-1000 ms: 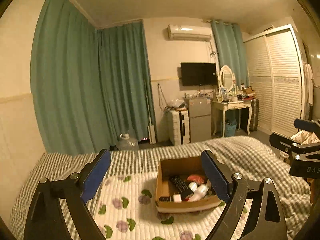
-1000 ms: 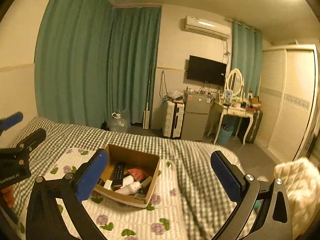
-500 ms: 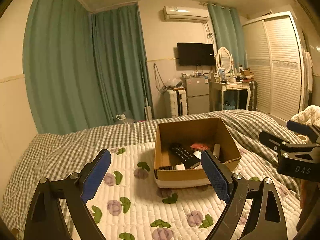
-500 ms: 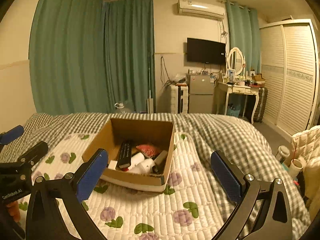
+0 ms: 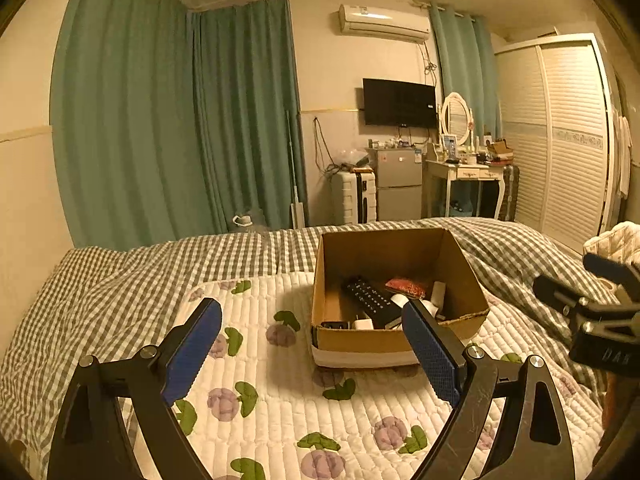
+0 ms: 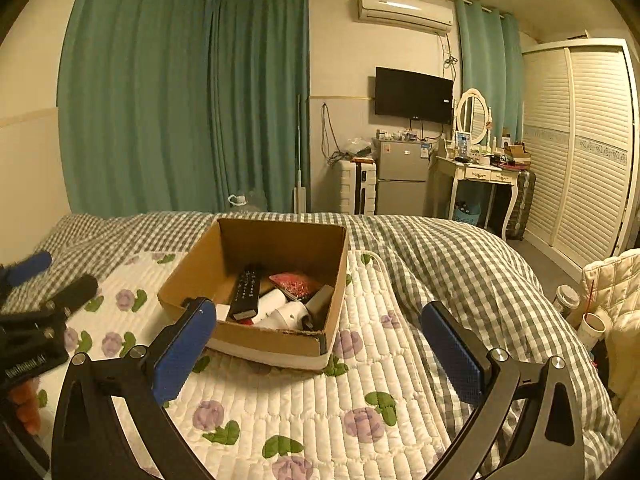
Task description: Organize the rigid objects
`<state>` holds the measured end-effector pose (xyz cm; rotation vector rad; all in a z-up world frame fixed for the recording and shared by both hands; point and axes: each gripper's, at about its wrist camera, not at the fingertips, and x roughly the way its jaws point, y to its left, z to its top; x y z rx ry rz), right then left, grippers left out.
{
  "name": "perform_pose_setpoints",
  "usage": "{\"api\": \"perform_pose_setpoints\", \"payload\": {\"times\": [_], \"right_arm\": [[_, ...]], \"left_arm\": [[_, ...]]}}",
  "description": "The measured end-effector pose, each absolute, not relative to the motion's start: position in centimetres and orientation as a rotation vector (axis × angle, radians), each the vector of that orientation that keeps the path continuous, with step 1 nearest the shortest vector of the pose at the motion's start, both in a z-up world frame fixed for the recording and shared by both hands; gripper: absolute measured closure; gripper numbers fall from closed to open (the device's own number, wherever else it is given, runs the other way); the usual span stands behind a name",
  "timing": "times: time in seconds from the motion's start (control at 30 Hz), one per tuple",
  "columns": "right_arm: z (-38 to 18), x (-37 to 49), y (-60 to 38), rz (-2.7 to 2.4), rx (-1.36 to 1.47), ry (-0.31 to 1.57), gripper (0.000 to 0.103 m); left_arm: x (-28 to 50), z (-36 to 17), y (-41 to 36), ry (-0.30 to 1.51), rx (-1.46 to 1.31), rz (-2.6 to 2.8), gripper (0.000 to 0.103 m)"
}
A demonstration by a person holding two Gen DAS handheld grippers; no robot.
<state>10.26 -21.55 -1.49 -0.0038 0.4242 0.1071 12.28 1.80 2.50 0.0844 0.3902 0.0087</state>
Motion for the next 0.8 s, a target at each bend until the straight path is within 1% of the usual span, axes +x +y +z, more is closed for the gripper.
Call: {"api": "perform_pose_setpoints", "payload": {"times": [0.8], "right_arm": [[-1.8, 9.9, -20.7, 0.110, -0.015, 0.444, 0.000]], "left_arm": [[12.2, 2.2, 0.9, 0.411, 0.127, 0.007, 0.009]]}}
